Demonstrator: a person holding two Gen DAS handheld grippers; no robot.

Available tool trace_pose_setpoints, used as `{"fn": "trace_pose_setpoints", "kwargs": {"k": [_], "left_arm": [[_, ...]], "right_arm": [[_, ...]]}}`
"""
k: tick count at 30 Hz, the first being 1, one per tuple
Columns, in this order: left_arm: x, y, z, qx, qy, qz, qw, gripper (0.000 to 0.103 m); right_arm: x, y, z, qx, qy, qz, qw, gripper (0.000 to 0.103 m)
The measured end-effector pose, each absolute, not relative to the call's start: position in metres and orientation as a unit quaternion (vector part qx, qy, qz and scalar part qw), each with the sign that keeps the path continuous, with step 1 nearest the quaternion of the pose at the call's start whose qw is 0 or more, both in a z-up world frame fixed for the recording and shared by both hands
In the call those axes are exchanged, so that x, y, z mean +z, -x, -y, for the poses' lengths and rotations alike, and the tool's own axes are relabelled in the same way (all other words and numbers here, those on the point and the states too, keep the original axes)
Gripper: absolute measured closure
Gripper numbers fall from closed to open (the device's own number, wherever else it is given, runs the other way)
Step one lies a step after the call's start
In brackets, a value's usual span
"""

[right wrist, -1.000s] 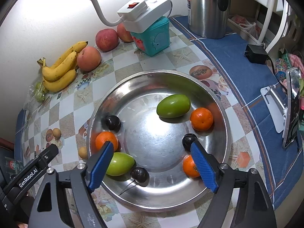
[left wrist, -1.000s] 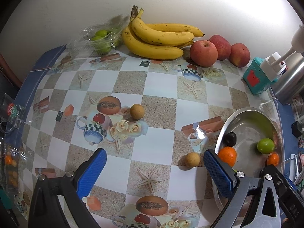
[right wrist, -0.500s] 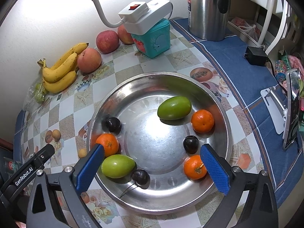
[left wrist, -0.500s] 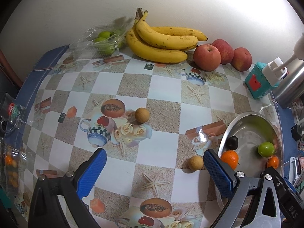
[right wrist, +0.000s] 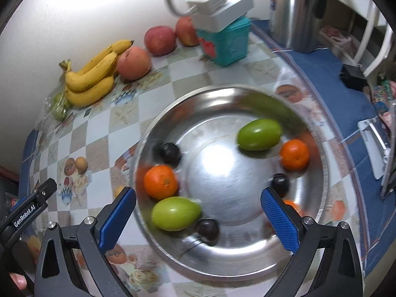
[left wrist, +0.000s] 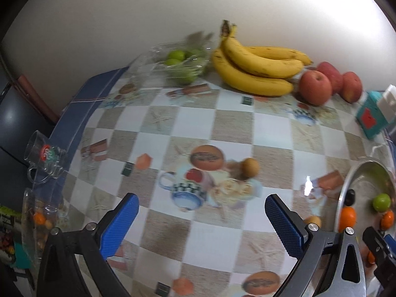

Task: Organize fruits
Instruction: 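Withdraw both open tools from the bowl toward the fruit row, then grasp a small brown round fruit with the right tool while the left tool grasps another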

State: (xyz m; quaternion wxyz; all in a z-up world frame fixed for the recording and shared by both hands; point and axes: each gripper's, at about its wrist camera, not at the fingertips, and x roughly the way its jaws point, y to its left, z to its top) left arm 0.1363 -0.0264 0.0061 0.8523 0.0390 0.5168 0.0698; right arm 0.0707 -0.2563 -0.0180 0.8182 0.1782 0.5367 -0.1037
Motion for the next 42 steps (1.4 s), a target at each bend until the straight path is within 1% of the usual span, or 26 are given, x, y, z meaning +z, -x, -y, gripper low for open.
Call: {"fn": "trace_pose_setpoints", "kwargs": {"k": [11,16,22,24,25,26,28,32,35,38,40,42], "left_arm": [[0.002,-0.144,-0.007,0.095,-0.022,-0.527,0.845,0.0],[-0.002,-0.145,-0.01,0.095,-0.027,-0.533,0.84,0.0],[-0.004,-0.146,-0.015,0.099,-0.009,-0.534,0.839,0.0],[-0.003,-0.146,-0.016,0.098,-0.007,-0.534,0.84,0.0],[-0.003,-0.147,-0.016,0.096,-0.004,-0.534,0.84,0.0],[-0.004,-0.147,-0.017,0.095,-0.002,-0.535,0.84,0.0],[-0.005,-0.148,-0.017,0.092,0.001,-0.536,0.839,0.0],[-0.009,-0.15,-0.016,0.087,0.007,-0.541,0.836,0.0],[-0.013,-0.151,-0.017,0.084,0.012,-0.546,0.834,0.0],[-0.017,-0.152,-0.017,0.082,0.016,-0.549,0.832,0.0],[-0.019,-0.153,-0.018,0.081,0.019,-0.551,0.83,0.0],[-0.02,-0.153,-0.019,0.081,0.022,-0.552,0.83,0.0]], "right_arm": [[-0.014,-0.091,0.192,-0.015,-0.156,-0.526,0.836,0.002],[-0.018,-0.098,0.181,-0.006,-0.15,-0.53,0.835,0.002],[-0.024,-0.102,0.176,-0.016,-0.135,-0.534,0.835,0.004],[-0.024,-0.104,0.174,-0.018,-0.125,-0.533,0.836,0.015],[-0.024,-0.104,0.173,-0.018,-0.123,-0.533,0.837,0.025],[-0.025,-0.104,0.172,-0.018,-0.12,-0.533,0.837,0.03],[-0.025,-0.105,0.169,-0.014,-0.118,-0.531,0.839,0.034],[-0.024,-0.107,0.163,-0.008,-0.107,-0.528,0.842,0.05],[-0.029,-0.109,0.158,-0.003,-0.097,-0.535,0.839,0.059],[-0.036,-0.111,0.153,-0.005,-0.084,-0.544,0.835,0.066],[-0.04,-0.112,0.151,-0.013,-0.071,-0.549,0.832,0.066],[-0.043,-0.114,0.149,-0.024,-0.055,-0.553,0.831,0.069]]}}
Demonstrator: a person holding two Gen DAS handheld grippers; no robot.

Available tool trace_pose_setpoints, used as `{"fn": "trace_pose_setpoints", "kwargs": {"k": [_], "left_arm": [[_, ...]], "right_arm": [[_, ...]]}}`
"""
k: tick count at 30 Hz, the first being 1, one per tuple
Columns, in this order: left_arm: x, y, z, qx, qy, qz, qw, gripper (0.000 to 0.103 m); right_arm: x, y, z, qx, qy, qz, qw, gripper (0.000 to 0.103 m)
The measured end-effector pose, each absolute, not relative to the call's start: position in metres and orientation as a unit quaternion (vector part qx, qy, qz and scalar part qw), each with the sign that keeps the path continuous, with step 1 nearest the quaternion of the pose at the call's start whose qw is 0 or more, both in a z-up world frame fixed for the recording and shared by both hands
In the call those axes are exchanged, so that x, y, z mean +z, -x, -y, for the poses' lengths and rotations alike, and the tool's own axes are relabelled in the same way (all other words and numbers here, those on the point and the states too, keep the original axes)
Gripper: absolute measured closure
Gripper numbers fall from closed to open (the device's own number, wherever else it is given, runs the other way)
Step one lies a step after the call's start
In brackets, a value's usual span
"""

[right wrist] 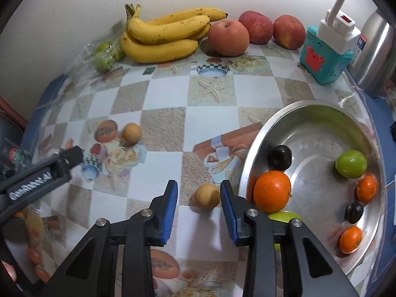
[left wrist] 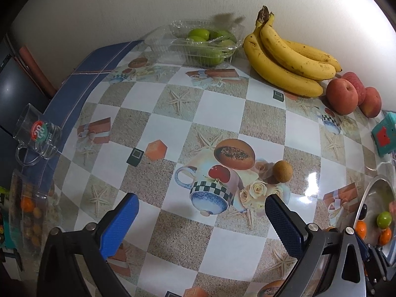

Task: Organize fruits
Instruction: 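Grasp a small brown round fruit with the right tool while the left tool grasps another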

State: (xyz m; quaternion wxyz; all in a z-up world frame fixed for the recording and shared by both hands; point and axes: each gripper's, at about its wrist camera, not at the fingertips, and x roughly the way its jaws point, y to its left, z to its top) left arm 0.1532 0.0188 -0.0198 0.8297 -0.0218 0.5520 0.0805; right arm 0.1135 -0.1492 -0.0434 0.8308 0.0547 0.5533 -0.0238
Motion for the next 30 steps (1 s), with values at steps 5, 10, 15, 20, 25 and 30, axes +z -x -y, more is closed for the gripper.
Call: {"fn": "trace_pose_setpoints", "kwargs": {"k": [5,10,15,20,25,30], "left_arm": [[-0.023,-0.155,-0.02,0.078,0.027,-0.555,0.828,0.0],[-0.025,-0.156,-0.021,0.077,0.03,-0.557,0.827,0.0],[-0.026,-0.157,-0.022,0.078,0.032,-0.558,0.826,0.0],[-0.029,-0.157,-0.022,0.079,0.033,-0.559,0.825,0.0],[-0.031,-0.158,-0.023,0.079,0.034,-0.561,0.823,0.0],[-0.033,-0.16,-0.023,0.07,0.043,-0.563,0.822,0.0]], "right_arm": [[-0.049,-0.116,0.146,-0.037,-0.038,-0.563,0.825,0.071],[-0.052,-0.119,0.141,-0.04,-0.025,-0.567,0.822,0.075],[-0.053,-0.12,0.135,-0.043,-0.007,-0.569,0.821,0.077],[-0.053,-0.12,0.135,-0.043,-0.007,-0.57,0.82,0.078],[-0.054,-0.12,0.137,-0.039,-0.018,-0.57,0.82,0.078],[-0.048,-0.121,0.142,-0.007,-0.071,-0.561,0.824,0.078]]}}
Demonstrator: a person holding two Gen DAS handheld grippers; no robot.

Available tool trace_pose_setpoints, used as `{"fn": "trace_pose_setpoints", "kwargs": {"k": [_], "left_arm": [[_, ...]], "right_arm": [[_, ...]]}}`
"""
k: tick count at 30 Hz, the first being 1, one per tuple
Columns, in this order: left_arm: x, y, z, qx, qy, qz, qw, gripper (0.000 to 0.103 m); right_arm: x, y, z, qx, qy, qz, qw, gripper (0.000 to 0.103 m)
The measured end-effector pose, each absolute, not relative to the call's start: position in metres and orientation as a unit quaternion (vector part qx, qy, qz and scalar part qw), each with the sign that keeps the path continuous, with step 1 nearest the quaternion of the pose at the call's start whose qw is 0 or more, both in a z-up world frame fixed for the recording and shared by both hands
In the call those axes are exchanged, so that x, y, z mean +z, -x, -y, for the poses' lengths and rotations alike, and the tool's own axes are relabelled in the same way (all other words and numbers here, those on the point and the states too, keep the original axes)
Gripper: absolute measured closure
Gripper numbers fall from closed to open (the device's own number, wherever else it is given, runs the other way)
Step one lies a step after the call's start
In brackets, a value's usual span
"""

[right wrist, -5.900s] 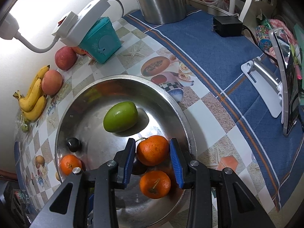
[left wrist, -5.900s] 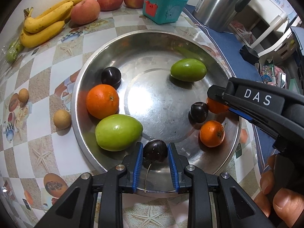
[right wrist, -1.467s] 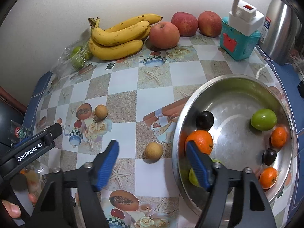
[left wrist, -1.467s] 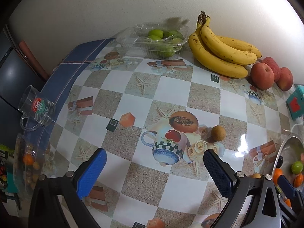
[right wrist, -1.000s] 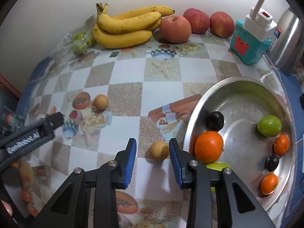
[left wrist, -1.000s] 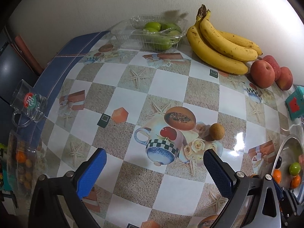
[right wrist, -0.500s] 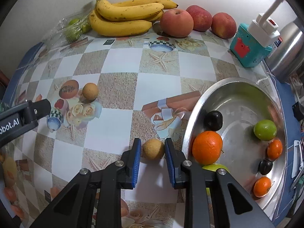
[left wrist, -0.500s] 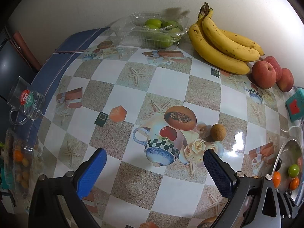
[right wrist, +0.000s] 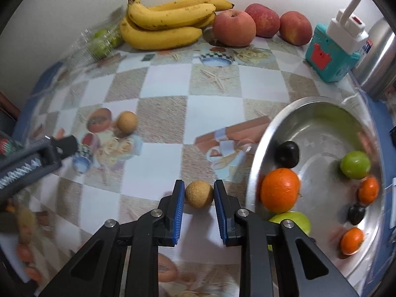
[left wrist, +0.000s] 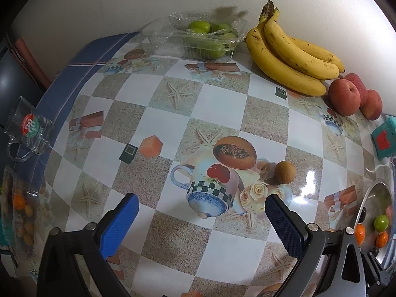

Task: Organize fruits
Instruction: 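Grasp a small brown round fruit with the right tool while the left tool grasps another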

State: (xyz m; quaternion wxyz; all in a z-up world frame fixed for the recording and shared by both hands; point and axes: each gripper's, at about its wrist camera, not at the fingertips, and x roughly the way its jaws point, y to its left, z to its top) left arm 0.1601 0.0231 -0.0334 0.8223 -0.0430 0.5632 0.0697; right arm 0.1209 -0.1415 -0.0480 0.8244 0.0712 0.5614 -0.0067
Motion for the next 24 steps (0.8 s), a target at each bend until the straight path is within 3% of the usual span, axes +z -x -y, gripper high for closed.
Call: {"fn": "trace_pose_setpoints", "kwargs": {"k": [13,24], "left_arm": [[-0.031,-0.179,-0.008,-0.006,0.051,-0.538,0.841,0.002],[-0.042,-0.19,0.033,-0.071,0.038,-0.537,0.84,0.036]], "right_arm": [[-0.019,-0.117,0.16,0.0,-0.121,-0.518,0.847,0.078],[-0.012,-0.116,0.189,-0.006,-0.168,-0.5,0.85,0.078]]}}
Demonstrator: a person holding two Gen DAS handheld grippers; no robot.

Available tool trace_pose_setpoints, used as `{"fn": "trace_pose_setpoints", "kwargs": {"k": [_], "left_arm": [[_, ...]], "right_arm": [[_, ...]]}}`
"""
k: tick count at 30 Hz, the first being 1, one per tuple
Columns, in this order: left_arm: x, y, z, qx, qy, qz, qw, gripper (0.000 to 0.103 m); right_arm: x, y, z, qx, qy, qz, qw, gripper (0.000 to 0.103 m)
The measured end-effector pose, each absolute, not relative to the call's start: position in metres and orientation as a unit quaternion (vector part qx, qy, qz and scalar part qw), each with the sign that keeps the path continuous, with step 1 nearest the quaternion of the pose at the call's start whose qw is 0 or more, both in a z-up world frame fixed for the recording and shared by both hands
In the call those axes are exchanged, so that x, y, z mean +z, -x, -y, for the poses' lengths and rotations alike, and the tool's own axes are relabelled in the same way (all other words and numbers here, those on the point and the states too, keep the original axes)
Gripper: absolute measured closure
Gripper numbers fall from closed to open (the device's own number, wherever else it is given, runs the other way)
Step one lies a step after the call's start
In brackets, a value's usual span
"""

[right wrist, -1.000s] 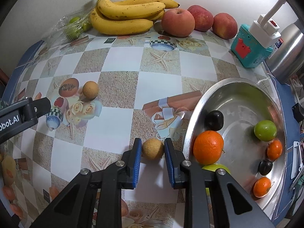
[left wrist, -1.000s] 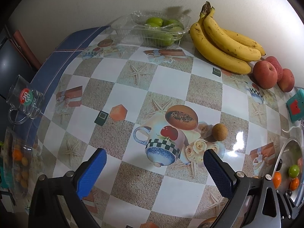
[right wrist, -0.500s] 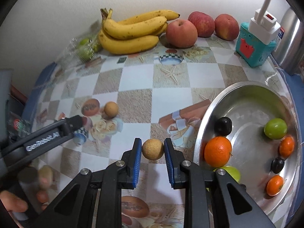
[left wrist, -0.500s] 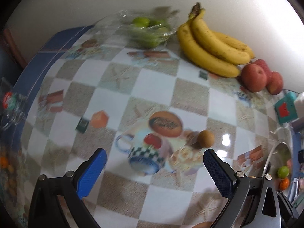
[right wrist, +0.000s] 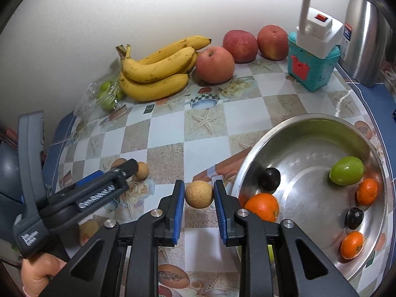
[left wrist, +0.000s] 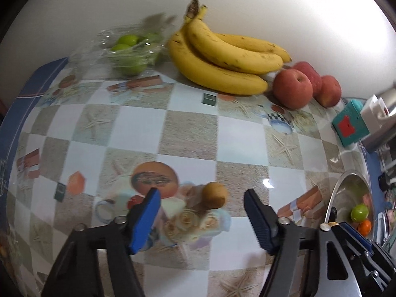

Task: Organize fruits
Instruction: 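Grasp a small brown round fruit with the right tool while the left tool grasps another, then carry both small brown fruits over the steel bowl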

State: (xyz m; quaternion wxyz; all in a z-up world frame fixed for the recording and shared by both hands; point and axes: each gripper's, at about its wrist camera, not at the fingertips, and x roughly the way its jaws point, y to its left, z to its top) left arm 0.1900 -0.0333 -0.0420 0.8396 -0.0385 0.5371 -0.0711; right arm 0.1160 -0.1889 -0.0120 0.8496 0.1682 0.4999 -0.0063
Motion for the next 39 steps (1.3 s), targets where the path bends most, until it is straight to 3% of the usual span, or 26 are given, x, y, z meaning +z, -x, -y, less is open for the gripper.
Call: {"fn": "trace_pose_setpoints", "kwargs": {"k": [13,39], "left_arm": [[-0.061,-0.194,0.043,-0.078,0.032,-0.553,0.829,0.075],[0.008,-0.16,0.053,-0.075,0.009,-0.51,0.857,0.075]], "right_arm": [[-0.013,-0.114,0.202,-0.002,-0.191,-0.498,0.846,0.078],[0.002,-0.09,0.214,-0.017,-0.191,-0.497,0.847,0.078]]}}
